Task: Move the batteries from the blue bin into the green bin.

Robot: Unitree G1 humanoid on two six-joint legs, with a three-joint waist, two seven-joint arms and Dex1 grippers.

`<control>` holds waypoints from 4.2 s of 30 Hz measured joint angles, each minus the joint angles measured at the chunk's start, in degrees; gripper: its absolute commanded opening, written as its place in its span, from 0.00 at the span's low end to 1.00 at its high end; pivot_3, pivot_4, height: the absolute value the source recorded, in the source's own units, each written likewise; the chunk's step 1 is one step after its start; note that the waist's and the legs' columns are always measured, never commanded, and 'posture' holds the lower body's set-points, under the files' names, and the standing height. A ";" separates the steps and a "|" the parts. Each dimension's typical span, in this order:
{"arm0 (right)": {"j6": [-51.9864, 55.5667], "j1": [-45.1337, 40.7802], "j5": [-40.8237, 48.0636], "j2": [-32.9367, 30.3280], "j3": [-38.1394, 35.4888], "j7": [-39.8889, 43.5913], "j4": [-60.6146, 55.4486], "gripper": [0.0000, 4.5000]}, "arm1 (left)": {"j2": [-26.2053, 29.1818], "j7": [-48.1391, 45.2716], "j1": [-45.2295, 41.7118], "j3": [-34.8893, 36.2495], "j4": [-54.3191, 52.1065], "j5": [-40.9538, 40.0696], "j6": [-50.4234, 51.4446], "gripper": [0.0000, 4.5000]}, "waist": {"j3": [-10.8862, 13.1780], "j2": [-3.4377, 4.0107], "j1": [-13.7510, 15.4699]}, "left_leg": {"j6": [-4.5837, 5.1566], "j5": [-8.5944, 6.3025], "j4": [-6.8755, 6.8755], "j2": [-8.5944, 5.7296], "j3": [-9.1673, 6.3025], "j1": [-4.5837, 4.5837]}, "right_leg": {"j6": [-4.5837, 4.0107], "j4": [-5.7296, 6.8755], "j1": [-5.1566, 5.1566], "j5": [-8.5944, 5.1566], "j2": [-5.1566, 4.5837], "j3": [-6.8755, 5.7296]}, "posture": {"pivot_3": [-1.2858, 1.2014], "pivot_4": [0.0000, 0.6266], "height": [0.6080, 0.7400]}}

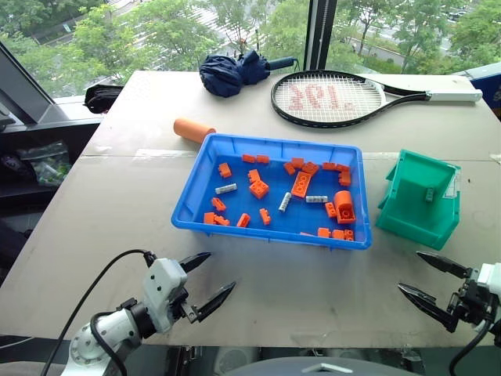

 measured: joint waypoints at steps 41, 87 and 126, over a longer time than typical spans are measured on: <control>33.35 -54.79 -1.89 -6.30 33.02 -16.39 -8.45 0.97 | 30.08 -20.82 -38.56 6.30 2.07 -25.83 18.49 1.00 | 0.20 -0.10 -1.10 | -0.03 0.04 0.02 0.02 -0.08 -0.89 | 0.21 0.17 -0.92 0.16 0.50 -0.54 | 0.52 0.24 1.00; 63.14 -50.19 -17.80 -22.94 15.47 -20.11 -12.26 0.01 | 17.65 -10.87 -72.14 -4.51 4.07 -37.53 38.35 1.00 | 0.29 -0.20 -1.77 | -0.22 0.17 0.22 0.04 0.13 -1.12 | 0.23 0.81 -1.39 0.20 0.67 -0.22 | 0.52 0.24 1.00; 9.52 -91.56 -35.39 18.27 56.61 9.23 48.45 0.88 | 28.35 -19.92 -25.79 18.69 1.88 -19.04 25.69 1.00 | 0.39 -0.28 -3.17 | -0.64 0.39 0.03 0.13 0.09 -1.18 | 0.19 0.90 -1.67 0.20 0.57 -0.29 | 0.52 0.24 1.00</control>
